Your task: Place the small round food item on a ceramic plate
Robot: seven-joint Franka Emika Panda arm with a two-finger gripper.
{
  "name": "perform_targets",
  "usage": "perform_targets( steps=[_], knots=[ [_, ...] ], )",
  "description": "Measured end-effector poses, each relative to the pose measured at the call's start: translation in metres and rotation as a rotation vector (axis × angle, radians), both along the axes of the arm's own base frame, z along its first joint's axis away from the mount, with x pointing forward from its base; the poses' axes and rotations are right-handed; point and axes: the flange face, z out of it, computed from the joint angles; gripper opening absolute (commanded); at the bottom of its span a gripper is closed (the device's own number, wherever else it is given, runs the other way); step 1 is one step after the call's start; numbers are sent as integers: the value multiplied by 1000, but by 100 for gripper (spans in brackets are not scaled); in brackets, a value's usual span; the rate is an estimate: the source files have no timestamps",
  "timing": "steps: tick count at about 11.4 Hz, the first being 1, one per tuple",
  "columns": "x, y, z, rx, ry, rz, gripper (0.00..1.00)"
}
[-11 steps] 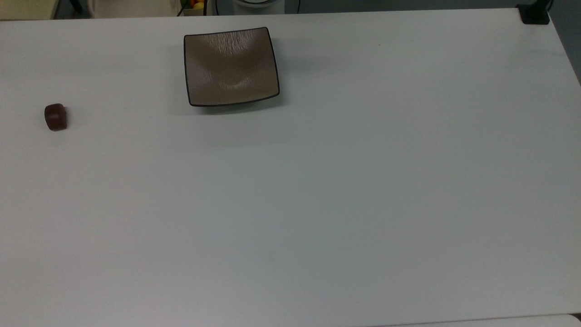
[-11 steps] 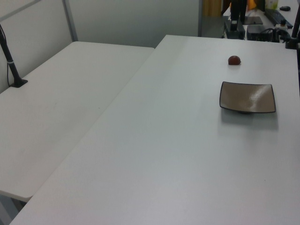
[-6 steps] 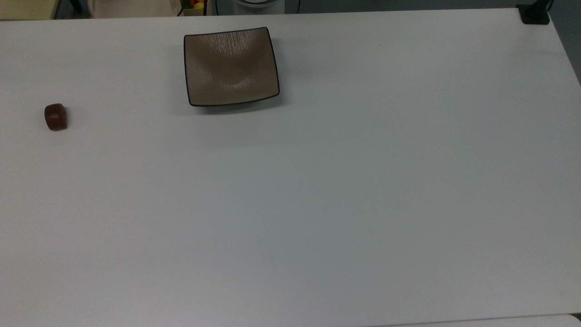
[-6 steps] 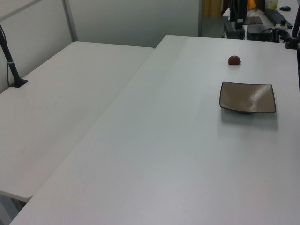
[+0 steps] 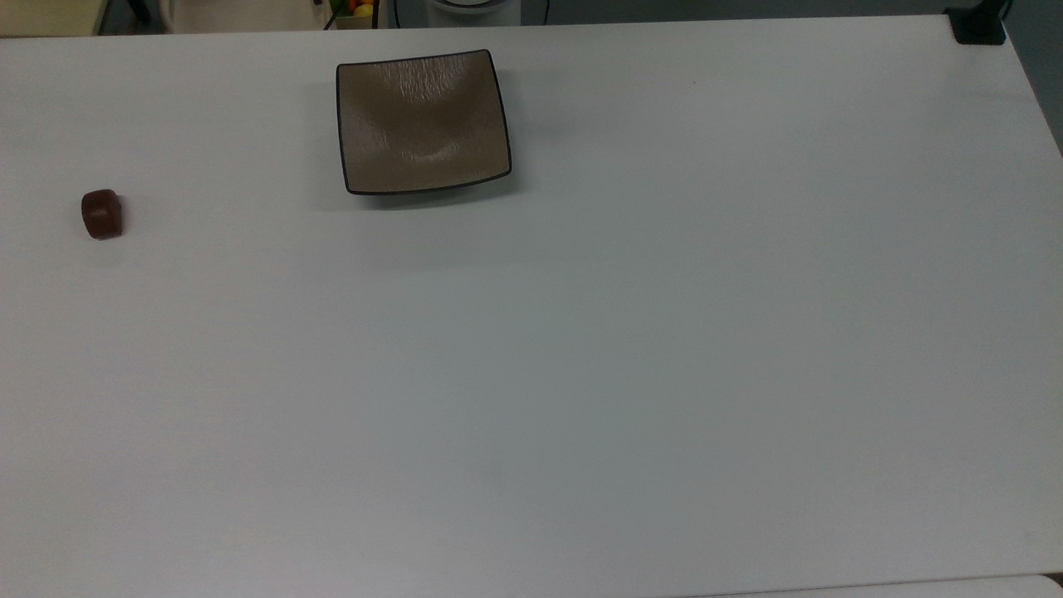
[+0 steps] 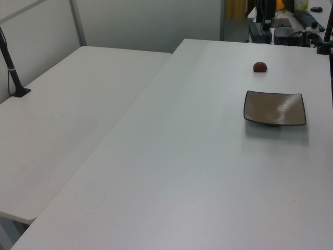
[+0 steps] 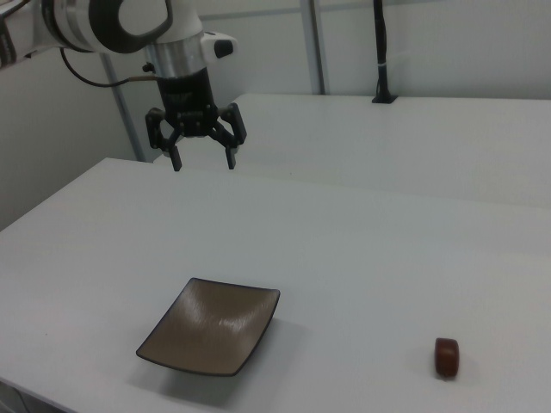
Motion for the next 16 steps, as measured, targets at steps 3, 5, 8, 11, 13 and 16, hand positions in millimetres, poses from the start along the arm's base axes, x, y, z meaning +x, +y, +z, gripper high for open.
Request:
perform_targets(
  steps=[3, 5, 8, 11, 13, 16],
  knots=[
    [6, -33, -2, -4, -33, -57, 100],
    [13, -60, -17, -8, -18, -103, 100],
    [36, -104, -39, -25, -27, -166, 100],
    [63, -158, -68, -49, -19, -181, 100],
    [77, -190, -89, -61, -9, -152, 100],
    [91, -240, -126, -81, -57, -147, 100]
  ],
)
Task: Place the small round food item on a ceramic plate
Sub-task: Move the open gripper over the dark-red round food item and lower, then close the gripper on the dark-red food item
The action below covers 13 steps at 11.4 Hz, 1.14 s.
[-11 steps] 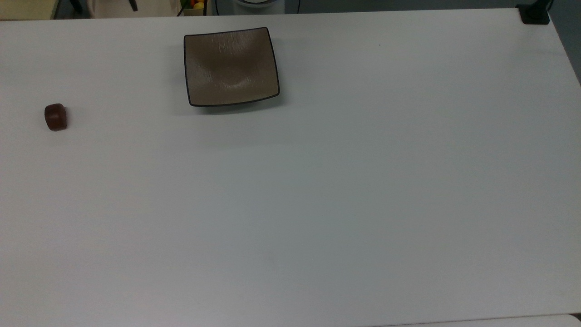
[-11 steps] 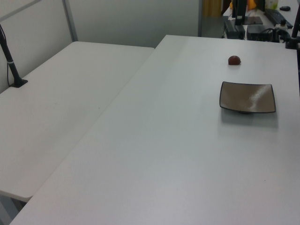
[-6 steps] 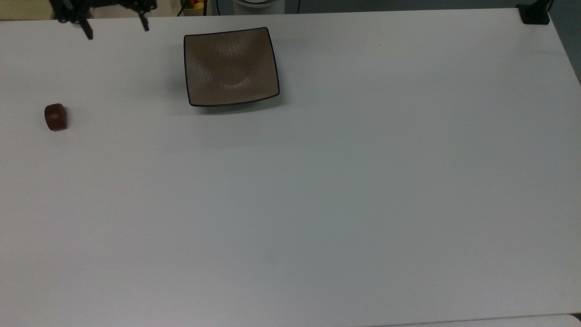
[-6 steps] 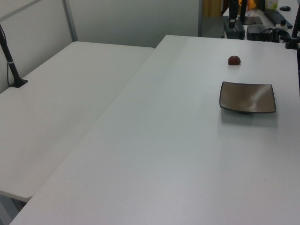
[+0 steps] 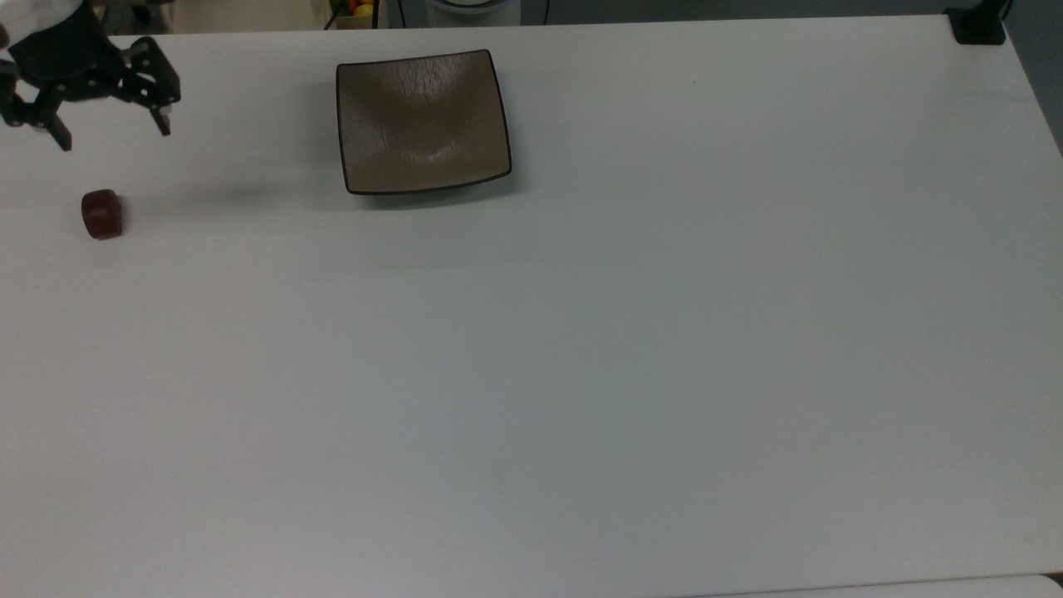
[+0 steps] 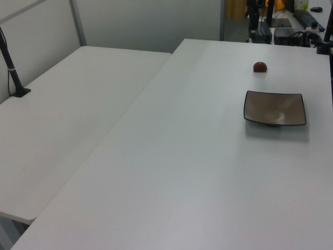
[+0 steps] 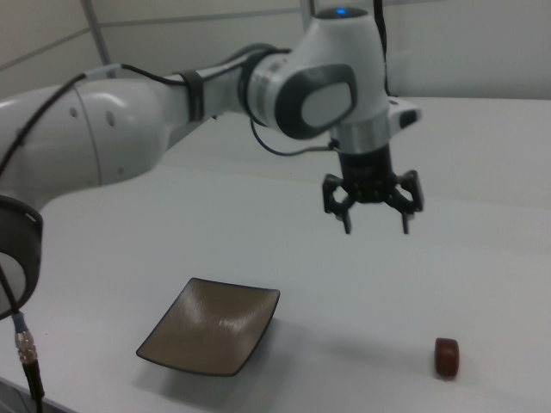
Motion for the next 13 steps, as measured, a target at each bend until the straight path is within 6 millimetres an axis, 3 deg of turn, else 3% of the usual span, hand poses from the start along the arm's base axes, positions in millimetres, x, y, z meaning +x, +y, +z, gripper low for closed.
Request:
perform_targets(
  steps=[5, 10, 13],
  knots=[
    [7, -50, -64, -15, 8, -58, 100],
    [9, -83, -123, -34, 1, -95, 100],
    [3, -92, -149, -31, 17, -108, 100]
  ],
)
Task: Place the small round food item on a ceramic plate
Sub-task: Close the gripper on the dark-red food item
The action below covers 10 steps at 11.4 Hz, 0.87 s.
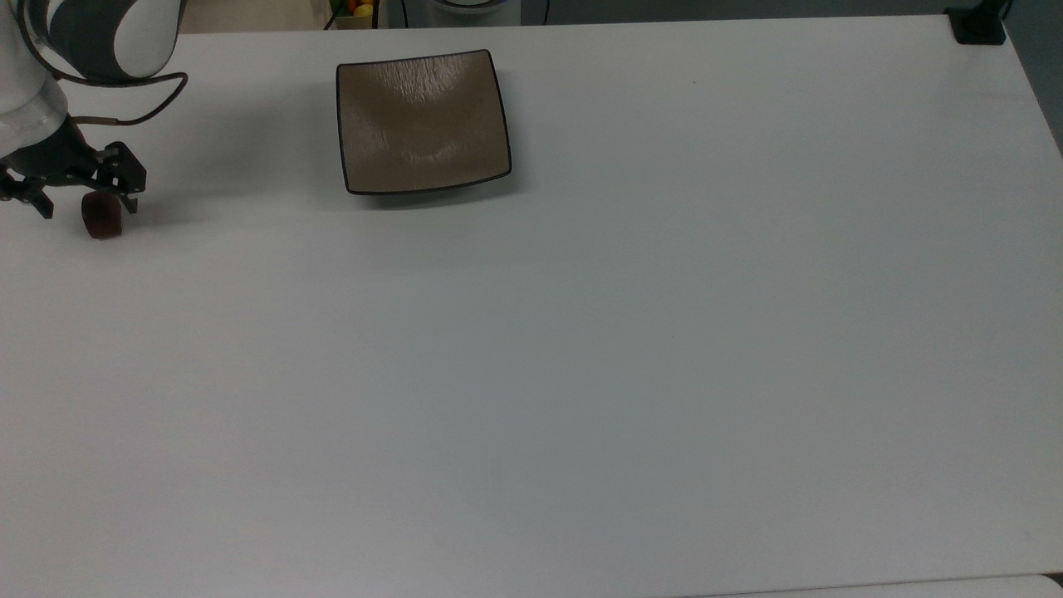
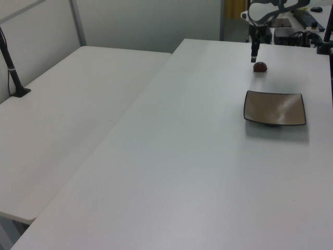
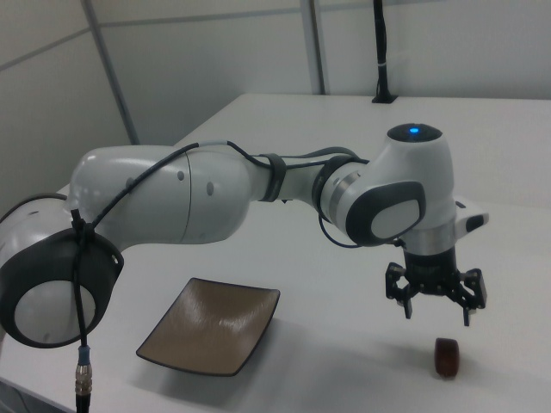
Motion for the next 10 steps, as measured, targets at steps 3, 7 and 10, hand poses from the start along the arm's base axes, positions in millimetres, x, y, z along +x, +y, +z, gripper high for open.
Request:
perform_targets(
  steps=[3, 7, 10],
  knots=[
    [-8, -3, -26, 13, 27, -9, 100],
    [-15, -8, -63, -5, 5, -15, 70],
    [-16, -8, -62, -7, 1, -16, 41]
  ],
)
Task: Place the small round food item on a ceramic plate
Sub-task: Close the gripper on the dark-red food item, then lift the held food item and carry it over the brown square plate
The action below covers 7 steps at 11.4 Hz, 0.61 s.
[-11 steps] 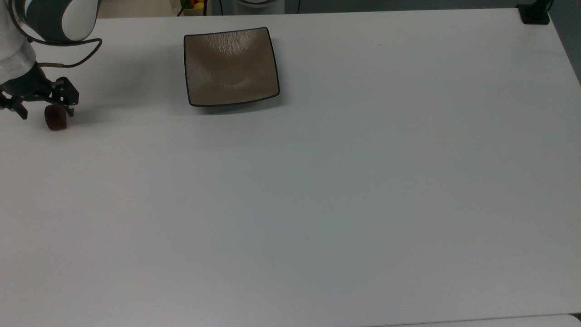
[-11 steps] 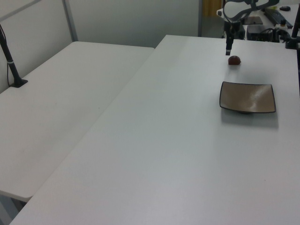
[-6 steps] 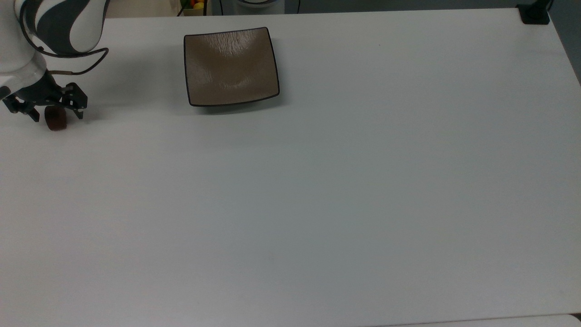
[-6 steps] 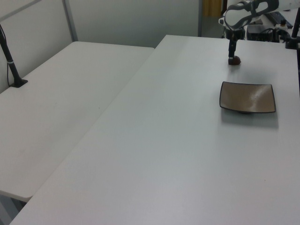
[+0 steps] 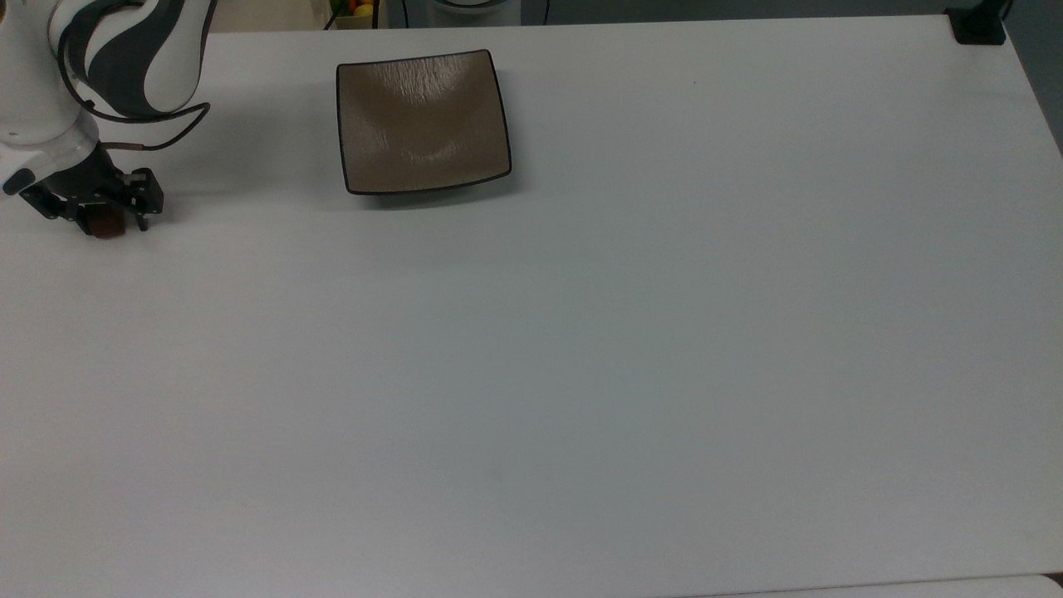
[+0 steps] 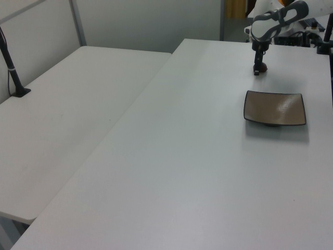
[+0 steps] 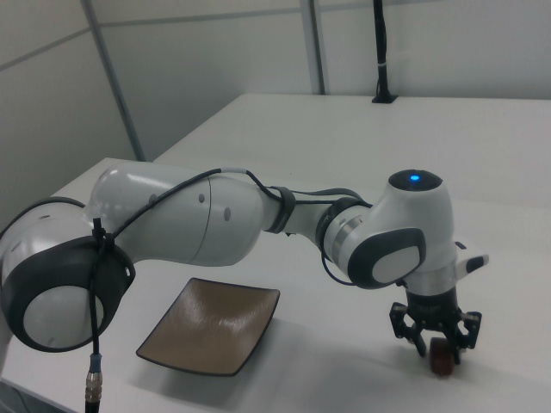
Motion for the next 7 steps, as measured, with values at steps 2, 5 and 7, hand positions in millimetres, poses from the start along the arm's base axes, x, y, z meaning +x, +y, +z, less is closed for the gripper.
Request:
perform_targets(
  steps=[2, 5, 7],
  knots=[
    [0, -1, 2, -2, -4, -1, 35],
    [-1, -3, 4, -3, -6, -5, 35],
    [-3, -3, 8, 4, 3, -7, 35]
  ],
)
